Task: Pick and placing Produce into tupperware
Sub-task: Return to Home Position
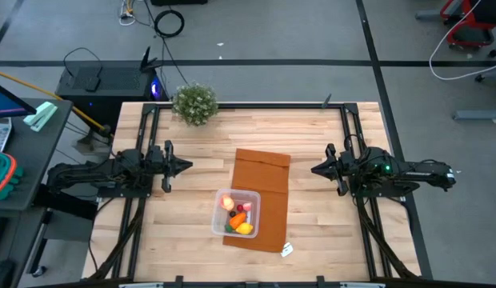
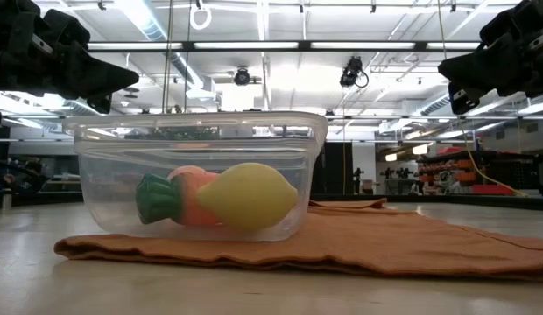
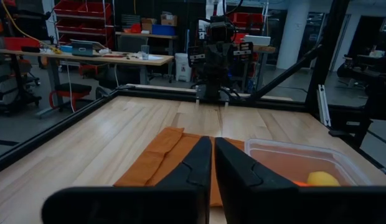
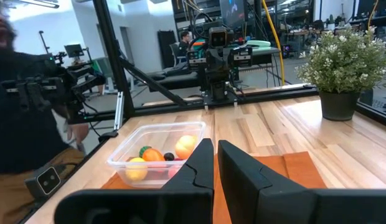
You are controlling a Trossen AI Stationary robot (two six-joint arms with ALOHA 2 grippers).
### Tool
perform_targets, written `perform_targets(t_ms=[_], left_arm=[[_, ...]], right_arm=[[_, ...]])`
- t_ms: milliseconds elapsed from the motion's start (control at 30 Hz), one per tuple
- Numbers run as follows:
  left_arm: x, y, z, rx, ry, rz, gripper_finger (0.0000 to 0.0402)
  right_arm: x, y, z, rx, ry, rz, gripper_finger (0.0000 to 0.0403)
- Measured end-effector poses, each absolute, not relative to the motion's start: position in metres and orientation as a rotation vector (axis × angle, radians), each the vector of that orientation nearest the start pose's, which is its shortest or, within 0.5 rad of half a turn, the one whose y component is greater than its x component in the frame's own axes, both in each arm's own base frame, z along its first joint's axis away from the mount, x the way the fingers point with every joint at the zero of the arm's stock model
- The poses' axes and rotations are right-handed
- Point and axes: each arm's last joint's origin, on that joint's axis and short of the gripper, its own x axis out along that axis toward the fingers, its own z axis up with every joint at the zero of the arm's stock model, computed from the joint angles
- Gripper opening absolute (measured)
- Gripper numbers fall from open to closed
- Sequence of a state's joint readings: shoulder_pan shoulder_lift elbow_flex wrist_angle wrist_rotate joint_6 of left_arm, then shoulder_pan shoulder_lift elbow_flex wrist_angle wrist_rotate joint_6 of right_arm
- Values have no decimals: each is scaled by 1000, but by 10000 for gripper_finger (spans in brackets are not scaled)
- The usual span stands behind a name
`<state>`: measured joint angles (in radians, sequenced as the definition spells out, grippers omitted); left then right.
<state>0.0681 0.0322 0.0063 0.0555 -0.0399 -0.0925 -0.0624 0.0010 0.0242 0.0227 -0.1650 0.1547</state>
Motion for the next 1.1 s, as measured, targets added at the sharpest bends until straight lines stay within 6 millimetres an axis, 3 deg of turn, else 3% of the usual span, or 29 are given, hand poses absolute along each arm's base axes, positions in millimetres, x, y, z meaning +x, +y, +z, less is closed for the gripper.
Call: perform_targets(t_ms=[1100], left_arm=[[99,8,168,-92,-35,106,36]], right_arm=[[96,-1,174,149,-39,106,0]])
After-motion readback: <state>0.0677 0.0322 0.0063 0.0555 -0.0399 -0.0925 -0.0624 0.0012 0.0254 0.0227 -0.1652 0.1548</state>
